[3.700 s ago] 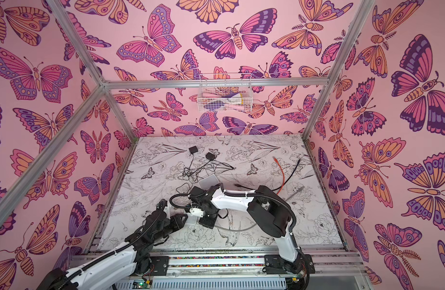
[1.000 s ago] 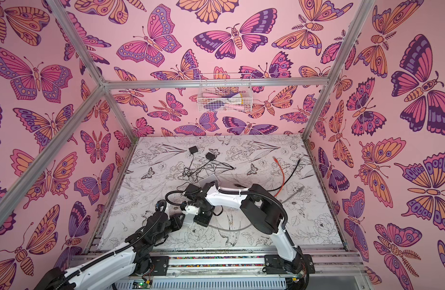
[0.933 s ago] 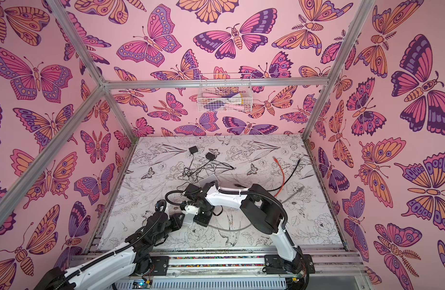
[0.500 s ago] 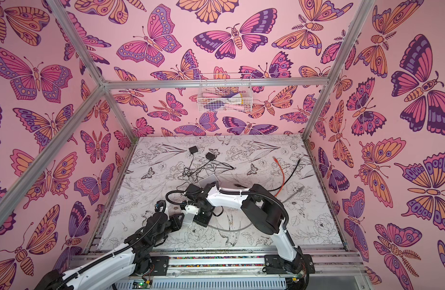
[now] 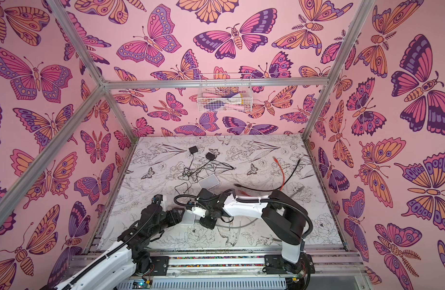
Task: Insert the plug into the switch port
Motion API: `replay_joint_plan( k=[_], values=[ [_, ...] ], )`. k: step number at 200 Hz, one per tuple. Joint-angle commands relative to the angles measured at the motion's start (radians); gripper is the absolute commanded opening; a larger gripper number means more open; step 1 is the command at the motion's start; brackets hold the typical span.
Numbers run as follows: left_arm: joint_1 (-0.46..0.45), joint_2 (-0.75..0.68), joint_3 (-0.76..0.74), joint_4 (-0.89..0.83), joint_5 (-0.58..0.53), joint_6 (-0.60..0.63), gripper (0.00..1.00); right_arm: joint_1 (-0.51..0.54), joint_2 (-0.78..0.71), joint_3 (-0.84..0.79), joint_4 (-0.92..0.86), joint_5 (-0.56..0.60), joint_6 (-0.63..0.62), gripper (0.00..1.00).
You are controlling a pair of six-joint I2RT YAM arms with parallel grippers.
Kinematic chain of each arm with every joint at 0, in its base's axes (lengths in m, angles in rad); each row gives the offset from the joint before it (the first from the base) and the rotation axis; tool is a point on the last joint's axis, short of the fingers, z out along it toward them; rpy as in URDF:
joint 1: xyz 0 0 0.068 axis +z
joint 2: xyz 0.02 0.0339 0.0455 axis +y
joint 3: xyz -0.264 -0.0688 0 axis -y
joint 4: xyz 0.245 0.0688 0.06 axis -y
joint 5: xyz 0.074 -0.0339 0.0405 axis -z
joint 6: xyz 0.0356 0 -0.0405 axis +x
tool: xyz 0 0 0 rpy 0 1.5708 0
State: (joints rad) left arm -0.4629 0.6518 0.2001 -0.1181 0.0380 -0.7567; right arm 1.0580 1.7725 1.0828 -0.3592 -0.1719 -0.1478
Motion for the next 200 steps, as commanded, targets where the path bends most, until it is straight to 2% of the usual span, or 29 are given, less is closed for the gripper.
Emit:
replay_joint_plan(
  k=[1, 39, 61, 91, 118, 167, 200],
  values=[
    [0.024, -0.009, 0.063, -0.04, 0.012, 0.069, 0.7, -0.009, -0.11, -0.052, 0.04, 0.115, 0.023, 0.35],
    [0.02, -0.027, 0.094, 0.058, 0.156, 0.11, 0.69, -0.138, -0.194, -0.068, 0.015, 0.293, 0.06, 0.34],
    [-0.02, -0.024, 0.075, 0.121, 0.215, 0.099, 0.69, -0.272, -0.193, -0.037, -0.005, 0.215, 0.071, 0.34],
    [-0.147, -0.034, 0.038, 0.16, 0.163, 0.084, 0.69, -0.37, -0.123, 0.023, -0.066, 0.207, 0.049, 0.34],
    [-0.212, -0.057, 0.002, 0.174, 0.12, 0.062, 0.68, -0.382, -0.029, 0.069, -0.12, 0.238, 0.03, 0.33],
    [-0.217, -0.113, -0.019, 0.169, 0.123, 0.052, 0.68, -0.396, 0.04, 0.064, -0.124, 0.278, 0.038, 0.33],
    [-0.219, -0.116, -0.016, 0.166, 0.126, 0.051, 0.67, -0.403, 0.078, 0.096, -0.178, 0.245, 0.039, 0.33]
  ],
)
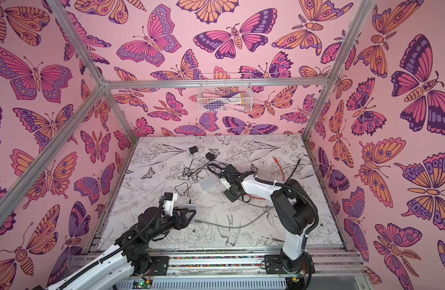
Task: Insert the plug into the switch port
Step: 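Grasp another grey network cable plug on the table with the right gripper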
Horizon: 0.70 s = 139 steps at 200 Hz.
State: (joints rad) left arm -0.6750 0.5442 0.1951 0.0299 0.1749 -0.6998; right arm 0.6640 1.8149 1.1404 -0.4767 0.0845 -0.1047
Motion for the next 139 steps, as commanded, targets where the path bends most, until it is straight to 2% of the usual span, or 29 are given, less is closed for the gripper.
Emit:
replay_joint_plan(
  k=[1, 30, 35, 37, 38, 41, 55, 68, 85, 98, 124, 139],
  values=[
    [-0.006, -0.009, -0.011, 0.018, -0.011, -0.007, 0.67, -0.009, 0.038, 0.041, -0.065, -0.018, -0.006, 0.33],
    [-0.007, -0.02, -0.014, 0.018, -0.011, -0.013, 0.67, -0.008, 0.095, 0.095, -0.148, -0.055, -0.006, 0.31],
    [-0.006, -0.024, -0.014, 0.016, -0.012, -0.013, 0.67, -0.008, 0.101, 0.101, -0.157, -0.068, -0.008, 0.25],
    [-0.006, -0.026, -0.014, 0.015, -0.012, -0.014, 0.67, -0.008, 0.102, 0.106, -0.167, -0.082, -0.013, 0.13],
    [-0.006, -0.027, -0.014, 0.015, -0.012, -0.014, 0.67, -0.008, 0.102, 0.106, -0.167, -0.082, -0.013, 0.13],
    [-0.006, -0.03, -0.013, 0.013, -0.013, -0.015, 0.67, -0.008, 0.1, 0.114, -0.181, -0.106, -0.022, 0.0],
    [-0.007, -0.043, -0.015, 0.011, -0.018, -0.012, 0.67, -0.008, 0.049, 0.113, -0.167, -0.182, -0.019, 0.0],
    [-0.007, -0.054, -0.011, 0.0, -0.028, -0.006, 0.67, -0.007, -0.068, 0.068, -0.078, -0.176, 0.005, 0.0],
    [-0.006, -0.064, -0.004, -0.014, -0.04, -0.002, 0.67, -0.014, -0.344, -0.105, 0.2, -0.309, 0.063, 0.0],
    [-0.008, -0.068, -0.002, -0.014, -0.048, -0.002, 0.67, -0.013, -0.484, -0.23, 0.419, -0.306, 0.135, 0.0],
    [-0.008, -0.057, 0.001, 0.019, -0.044, 0.012, 0.67, -0.011, -0.521, -0.145, 0.215, -0.306, 0.057, 0.0],
    [-0.008, -0.044, -0.002, 0.065, -0.016, 0.021, 0.67, -0.011, -0.531, -0.151, 0.192, -0.342, 0.035, 0.0]
  ],
)
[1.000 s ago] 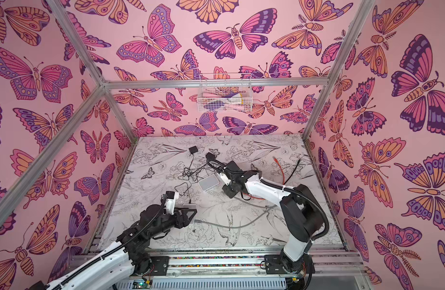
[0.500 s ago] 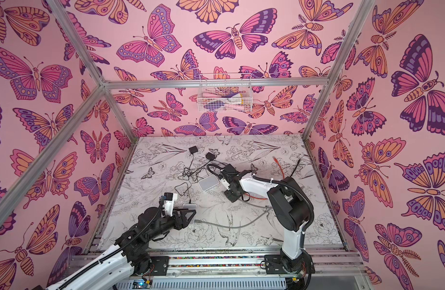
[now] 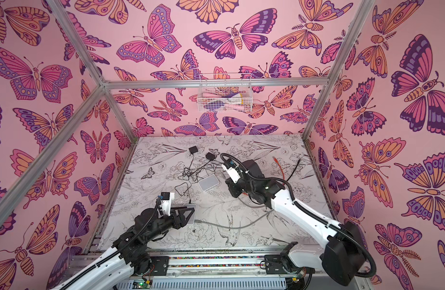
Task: Insert the plug into the switch port
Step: 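Grasp another grey network cable plug on the table with the right gripper, then lift the second grey plug toward the switch while the left gripper grips the switch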
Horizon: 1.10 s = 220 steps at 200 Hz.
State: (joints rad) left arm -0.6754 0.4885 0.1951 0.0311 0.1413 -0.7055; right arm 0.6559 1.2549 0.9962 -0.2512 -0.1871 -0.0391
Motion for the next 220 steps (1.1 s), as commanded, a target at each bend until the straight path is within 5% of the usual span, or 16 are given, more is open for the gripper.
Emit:
replay_joint_plan(
  k=[1, 75, 132, 220],
  values=[
    [-0.008, 0.012, -0.002, 0.068, 0.02, 0.027, 0.67, -0.003, 0.028, -0.008, -0.033, -0.071, -0.031, 0.0],
    [-0.02, 0.051, -0.016, 0.37, 0.16, 0.057, 0.67, 0.011, -0.082, -0.116, 0.027, -0.254, -0.043, 0.0],
    [-0.027, 0.291, 0.014, 0.718, 0.284, 0.006, 0.67, 0.074, -0.088, -0.115, -0.001, -0.344, -0.038, 0.0],
    [-0.062, 0.418, 0.072, 0.831, 0.266, -0.012, 0.66, 0.178, -0.086, -0.137, 0.004, -0.276, 0.006, 0.0]
  ],
)
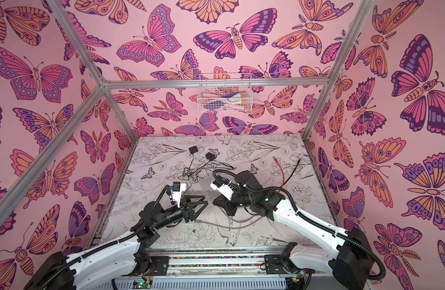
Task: Insert the plug into the switch port
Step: 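Lift the second grey plug toward the switch while the left gripper grips the switch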
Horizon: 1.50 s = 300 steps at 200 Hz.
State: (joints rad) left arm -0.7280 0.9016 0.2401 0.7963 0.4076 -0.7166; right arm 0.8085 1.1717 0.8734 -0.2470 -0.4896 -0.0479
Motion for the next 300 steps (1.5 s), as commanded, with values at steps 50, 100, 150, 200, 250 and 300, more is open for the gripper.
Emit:
replay_joint_plan(
  k=[50, 100, 150, 200, 250, 300],
  values=[
    [-0.015, 0.041, 0.061, 0.041, -0.016, 0.008, 0.55, 0.052, 0.005, -0.021, -0.017, 0.057, 0.016, 0.0],
    [-0.018, 0.072, 0.065, 0.038, -0.024, 0.02, 0.31, 0.054, 0.011, -0.036, 0.004, 0.063, 0.023, 0.0],
    [-0.017, 0.076, 0.046, 0.046, -0.029, 0.035, 0.08, 0.055, 0.002, -0.048, 0.018, 0.072, 0.026, 0.0],
    [-0.017, 0.051, 0.008, 0.057, -0.018, 0.056, 0.04, 0.055, 0.003, -0.066, 0.079, 0.064, 0.042, 0.0],
    [-0.017, 0.022, 0.005, 0.02, 0.006, 0.091, 0.03, 0.054, -0.013, -0.03, 0.016, 0.018, 0.011, 0.33],
    [-0.014, -0.057, 0.002, -0.072, 0.011, 0.144, 0.03, 0.048, -0.105, -0.092, 0.096, 0.21, 0.092, 0.55]
  ],
)
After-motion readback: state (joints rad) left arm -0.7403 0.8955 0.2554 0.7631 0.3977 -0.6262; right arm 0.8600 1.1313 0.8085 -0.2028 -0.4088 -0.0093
